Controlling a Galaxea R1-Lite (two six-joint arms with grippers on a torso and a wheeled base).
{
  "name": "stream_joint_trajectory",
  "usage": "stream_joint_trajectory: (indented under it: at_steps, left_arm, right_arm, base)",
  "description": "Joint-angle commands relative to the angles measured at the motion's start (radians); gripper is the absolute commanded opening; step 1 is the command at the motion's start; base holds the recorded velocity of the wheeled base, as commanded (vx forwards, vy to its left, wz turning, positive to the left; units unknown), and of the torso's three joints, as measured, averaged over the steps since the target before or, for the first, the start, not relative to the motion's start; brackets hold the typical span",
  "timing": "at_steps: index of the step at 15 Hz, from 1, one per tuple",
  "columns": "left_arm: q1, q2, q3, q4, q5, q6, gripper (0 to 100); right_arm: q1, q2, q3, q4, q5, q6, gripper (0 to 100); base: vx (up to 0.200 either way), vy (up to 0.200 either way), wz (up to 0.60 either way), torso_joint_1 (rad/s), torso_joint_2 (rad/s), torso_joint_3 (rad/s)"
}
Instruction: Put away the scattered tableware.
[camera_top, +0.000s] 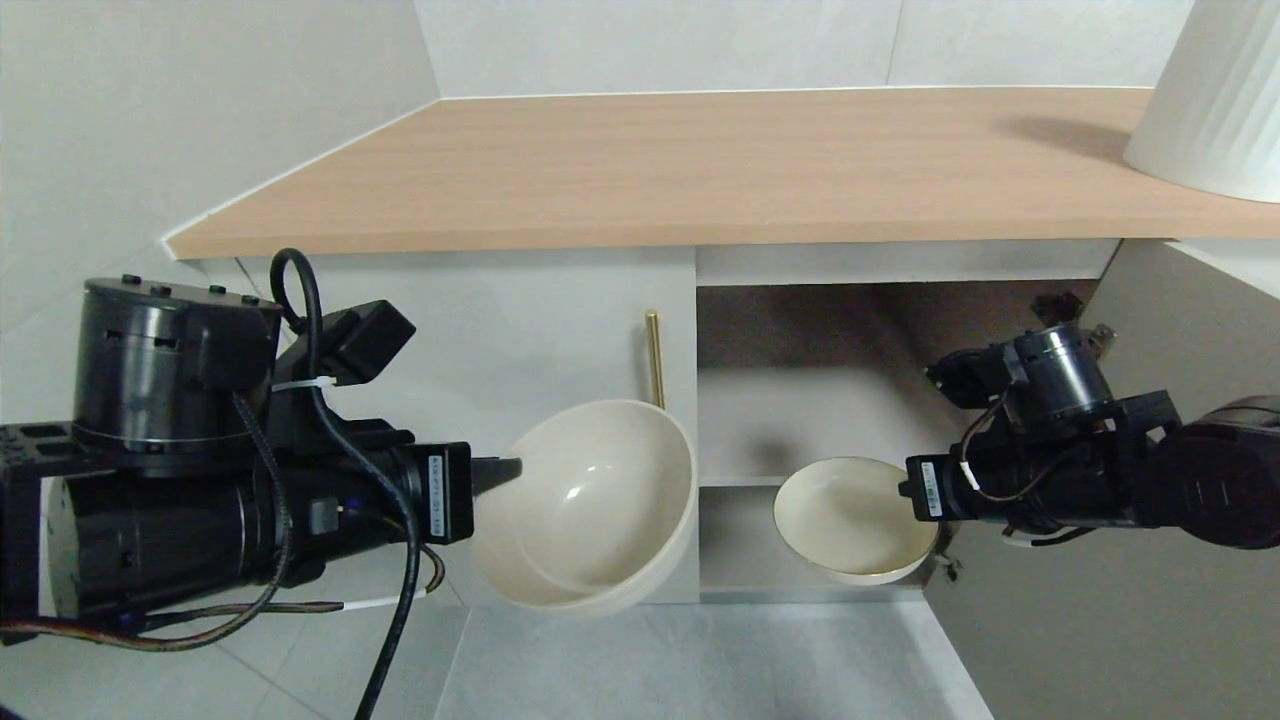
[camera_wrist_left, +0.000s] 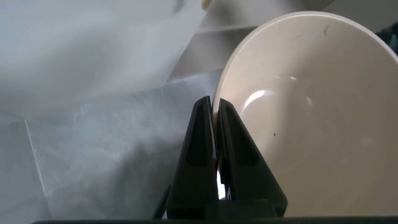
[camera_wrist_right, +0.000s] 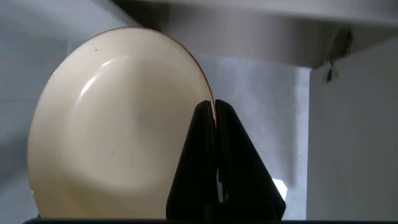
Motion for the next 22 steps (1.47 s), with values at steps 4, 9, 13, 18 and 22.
stream_joint_trajectory:
  at_steps: [4, 9, 13, 18, 22]
  left_arm:
    - [-0.007, 0.001, 0.003, -0.001, 0.0, 0.0, 0]
    - [-0.007, 0.002, 0.003, -0.001, 0.0, 0.0, 0]
    - [-0.007, 0.002, 0.003, -0.002, 0.0, 0.0, 0]
    - [-0.013, 0.004, 0.005, -0.001, 0.001, 0.0, 0]
    - [-0.013, 0.004, 0.005, -0.001, 0.001, 0.0, 0]
  right_arm:
    - [0.012, 0.067, -0.015, -0.001, 0.0, 0.003, 0]
    - [0.025, 0.246, -0.036, -0.143, -0.048, 0.06, 0]
    - [-0.003, 0.432, -0.133, -0.366, -0.244, 0.128, 0]
    - [-0.075, 0.516, -0.266, -0.366, -0.29, 0.131, 0]
    - [-0.086, 0.585, -0.372, -0.366, -0.359, 0.129, 0]
  base:
    - [0.0, 0.0, 0.0, 0.0, 0.0, 0.0]
    - [0.0, 0.0, 0.0, 0.0, 0.0, 0.0]
    - [0.0, 0.0, 0.0, 0.0, 0.0, 0.0]
    - [0.0, 0.0, 0.0, 0.0, 0.0, 0.0]
    - [0.0, 0.0, 0.0, 0.0, 0.0, 0.0]
